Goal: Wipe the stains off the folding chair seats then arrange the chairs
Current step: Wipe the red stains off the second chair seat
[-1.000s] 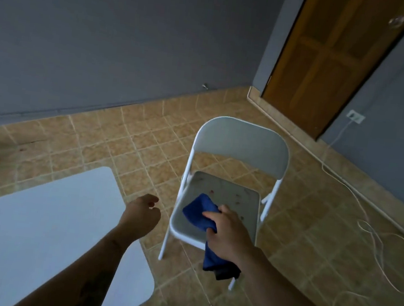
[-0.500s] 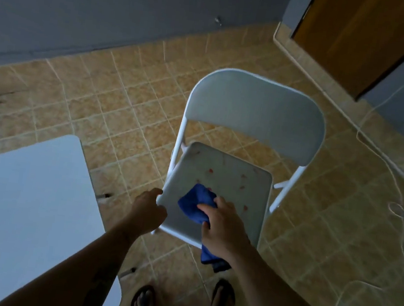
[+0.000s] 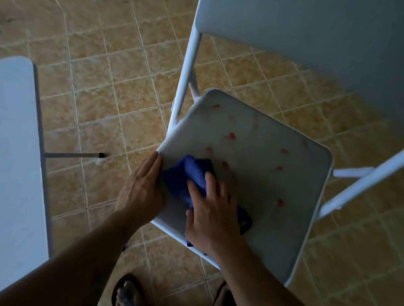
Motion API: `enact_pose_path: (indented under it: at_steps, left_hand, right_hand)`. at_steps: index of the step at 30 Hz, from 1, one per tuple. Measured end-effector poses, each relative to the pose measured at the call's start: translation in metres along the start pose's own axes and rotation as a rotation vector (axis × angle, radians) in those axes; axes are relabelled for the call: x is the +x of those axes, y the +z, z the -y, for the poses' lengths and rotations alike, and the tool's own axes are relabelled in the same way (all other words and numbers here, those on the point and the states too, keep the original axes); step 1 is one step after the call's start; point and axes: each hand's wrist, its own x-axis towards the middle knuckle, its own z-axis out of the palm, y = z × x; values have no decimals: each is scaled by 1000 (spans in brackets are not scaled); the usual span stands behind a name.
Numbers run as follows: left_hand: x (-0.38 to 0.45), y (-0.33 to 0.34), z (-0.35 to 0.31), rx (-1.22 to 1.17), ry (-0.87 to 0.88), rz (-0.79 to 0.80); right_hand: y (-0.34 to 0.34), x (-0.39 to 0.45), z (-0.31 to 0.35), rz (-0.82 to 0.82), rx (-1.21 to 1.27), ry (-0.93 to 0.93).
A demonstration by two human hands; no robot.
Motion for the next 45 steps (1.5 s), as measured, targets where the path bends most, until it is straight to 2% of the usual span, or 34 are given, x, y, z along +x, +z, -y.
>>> enact_pose_path:
  at_steps: [4,7,14,16,18,21,25,28,31,35,39,41,43,45]
  left_hand:
    - [-7,13,11,168,82,-43]
    - [-7,15,11,238,53,-6]
    - [-7,16,4,329,0,35]
    - [-8,17,2,351,-9,32]
    - [-8,18,1,353,-17,20]
    - [-6,17,2,319,3,-10]
    - [-4,15,6,260,40,-62]
    - [-5,16,6,260,52,-84]
    - [-3,15,6,232,53,-103]
    - [-1,8,5,191,76,-110]
    - [0,3,13,166,109,-59]
    - [2,0,17,150,133,-27]
    - [4,-6,24,129,158,-12]
    - [6,-11,30,117,180,-8]
  right_hand:
    - [17,-3,-10,-78,1,-40]
    - [8,-1,-29,-60,-11,-36]
    - [-24,-36,-156,-128,-84,356]
    - [-29,-42,-171,-132,-69,444]
    - [-29,-36,-159,-161,-33,484]
    - [-19,-26,-109,-198,78,364]
    - [1,-11,-37,-117,91,17]
    - [1,5,-33,-84,33,-106]
    - [-5,15,-72,-104,-26,-80]
    - [-15,13,-130,-149,29,254]
    - [-15,16,-114,-100,149,348]
    - [-11,13,-82,-102,178,292]
    - [-3,3,-46,-99,140,104]
    - [5,-11,-20,-27,104,-122]
